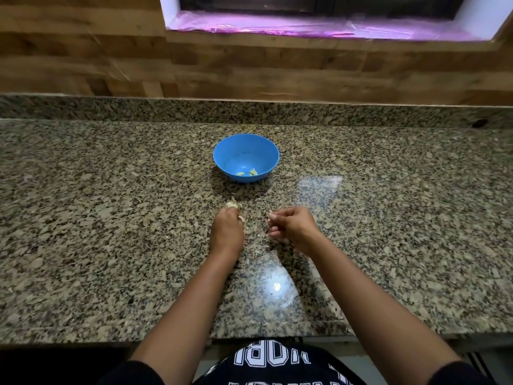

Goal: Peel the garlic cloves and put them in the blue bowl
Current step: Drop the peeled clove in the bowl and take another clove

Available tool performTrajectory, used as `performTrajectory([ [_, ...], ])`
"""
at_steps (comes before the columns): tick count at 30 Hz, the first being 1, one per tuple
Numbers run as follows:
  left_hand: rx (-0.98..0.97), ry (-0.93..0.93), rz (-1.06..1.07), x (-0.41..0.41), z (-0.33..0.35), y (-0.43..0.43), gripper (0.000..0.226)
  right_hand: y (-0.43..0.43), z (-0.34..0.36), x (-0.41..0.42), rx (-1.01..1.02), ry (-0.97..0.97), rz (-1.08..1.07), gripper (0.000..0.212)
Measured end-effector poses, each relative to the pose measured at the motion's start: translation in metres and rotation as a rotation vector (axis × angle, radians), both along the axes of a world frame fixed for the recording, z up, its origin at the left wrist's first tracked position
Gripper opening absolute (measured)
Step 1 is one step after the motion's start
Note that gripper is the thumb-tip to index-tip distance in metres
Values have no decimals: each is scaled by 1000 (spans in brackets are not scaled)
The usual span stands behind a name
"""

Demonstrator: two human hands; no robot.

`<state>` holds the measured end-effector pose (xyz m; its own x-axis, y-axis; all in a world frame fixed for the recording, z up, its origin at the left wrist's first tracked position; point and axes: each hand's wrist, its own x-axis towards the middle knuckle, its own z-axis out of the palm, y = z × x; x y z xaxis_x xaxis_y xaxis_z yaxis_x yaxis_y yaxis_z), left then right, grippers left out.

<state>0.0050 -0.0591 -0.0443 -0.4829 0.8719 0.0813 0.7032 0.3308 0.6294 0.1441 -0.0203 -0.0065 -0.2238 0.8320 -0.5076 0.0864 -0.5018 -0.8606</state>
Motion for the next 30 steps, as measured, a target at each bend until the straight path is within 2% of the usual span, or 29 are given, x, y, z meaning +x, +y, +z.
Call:
performTrajectory([
  [2, 29, -20, 8, 2, 2, -4, 16, -1, 2, 3, -8, 22, 20, 14],
  [5, 85, -114, -106, 13, 6, -12, 22, -3, 4, 5, 2, 9, 63, 13],
  [7, 53, -317, -171, 24, 8, -16, 18, -6, 6, 7, 17, 4, 106, 14],
  [10, 6, -640, -150, 34, 5, -15, 7, -10, 8, 12, 62, -34, 169, 9],
  [14, 24, -799, -82, 38, -2, -14, 9, -11, 8, 16, 203, -215, 241, 4],
  [17, 31, -944, -37, 41, -1, -12, 10, -11, 8, 17, 262, -279, 244, 10],
  [20, 29, -993, -18, 46, 1, -13, 10, -14, 9, 19, 252, -270, 270, 10],
  [24, 58, -848, -24, 52, 4, -13, 14, -16, 6, 19, 276, -369, 307, 15],
  [25, 69, -816, -36, 51, 4, -12, 17, -15, 6, 18, 249, -328, 292, 14],
  [28, 74, -833, -54, 48, 6, -9, 18, -15, 9, 16, 55, -9, 191, 13],
  [29, 48, -838, -51, 48, 5, -7, 18, -16, 7, 16, 65, -12, 186, 14],
  [30, 12, -842, -44, 47, 5, -5, 17, -16, 4, 16, 158, -122, 211, 14],
])
